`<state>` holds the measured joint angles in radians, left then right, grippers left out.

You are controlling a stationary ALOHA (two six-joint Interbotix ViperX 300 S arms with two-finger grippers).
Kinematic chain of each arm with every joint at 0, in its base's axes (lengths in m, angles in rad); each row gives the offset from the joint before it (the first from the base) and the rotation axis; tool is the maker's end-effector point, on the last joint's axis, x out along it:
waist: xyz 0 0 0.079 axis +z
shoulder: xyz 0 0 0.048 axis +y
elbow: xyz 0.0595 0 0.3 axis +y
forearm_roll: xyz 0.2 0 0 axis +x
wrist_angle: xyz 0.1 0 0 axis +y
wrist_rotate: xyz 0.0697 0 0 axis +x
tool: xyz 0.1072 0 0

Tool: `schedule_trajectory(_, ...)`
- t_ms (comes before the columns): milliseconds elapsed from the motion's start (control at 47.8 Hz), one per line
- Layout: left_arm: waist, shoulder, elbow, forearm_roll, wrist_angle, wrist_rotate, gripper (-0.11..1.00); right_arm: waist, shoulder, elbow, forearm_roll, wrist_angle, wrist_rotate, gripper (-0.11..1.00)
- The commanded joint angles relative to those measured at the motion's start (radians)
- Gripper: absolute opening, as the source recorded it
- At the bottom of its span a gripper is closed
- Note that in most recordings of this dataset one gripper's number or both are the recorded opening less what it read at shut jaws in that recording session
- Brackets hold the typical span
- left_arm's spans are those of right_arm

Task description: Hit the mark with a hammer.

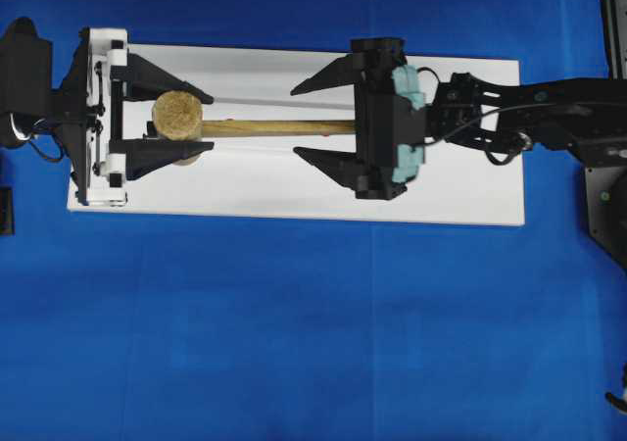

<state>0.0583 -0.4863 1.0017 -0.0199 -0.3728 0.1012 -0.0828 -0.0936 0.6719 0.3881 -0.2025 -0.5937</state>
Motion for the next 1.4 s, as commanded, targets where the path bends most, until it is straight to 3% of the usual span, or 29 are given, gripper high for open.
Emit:
schedule_trajectory(0,-0.003,-0.018,-0.011,0.002,-0.011,0.002,0.45,0.002,0.000,-0.034,0.003,-0.003,0.011,0.92)
schedule_trajectory(251,-0.003,-0.018,-0.009,0.002,-0.011,0.002,0.45,0.002,0.003,-0.037,0.003,-0.009,0.012,0.85)
schedule_trajectory(314,-0.003,-0.017,-0.009,0.002,-0.011,0.002,0.45,0.002,0.003,-0.038,0.002,-0.011,0.012,0.73)
schedule_trajectory(481,-0.003,-0.012,-0.012,0.002,-0.006,0.002,0.45,0.003,0.003,-0.038,-0.003,-0.025,0.009,0.23)
schedule_trajectory(606,-0.003,-0.012,-0.012,0.002,-0.006,-0.002,0.45,0.003,0.002,-0.037,-0.003,-0.034,0.009,0.03)
schedule_trajectory(1338,0.011,-0.015,-0.008,-0.003,0.023,-0.040,0.46,0.005,0.003,-0.035,0.000,-0.028,0.015,0.03)
schedule_trajectory(1380,0.011,-0.015,-0.009,-0.002,0.023,-0.040,0.55,0.005,0.002,-0.035,0.000,-0.029,0.015,0.03)
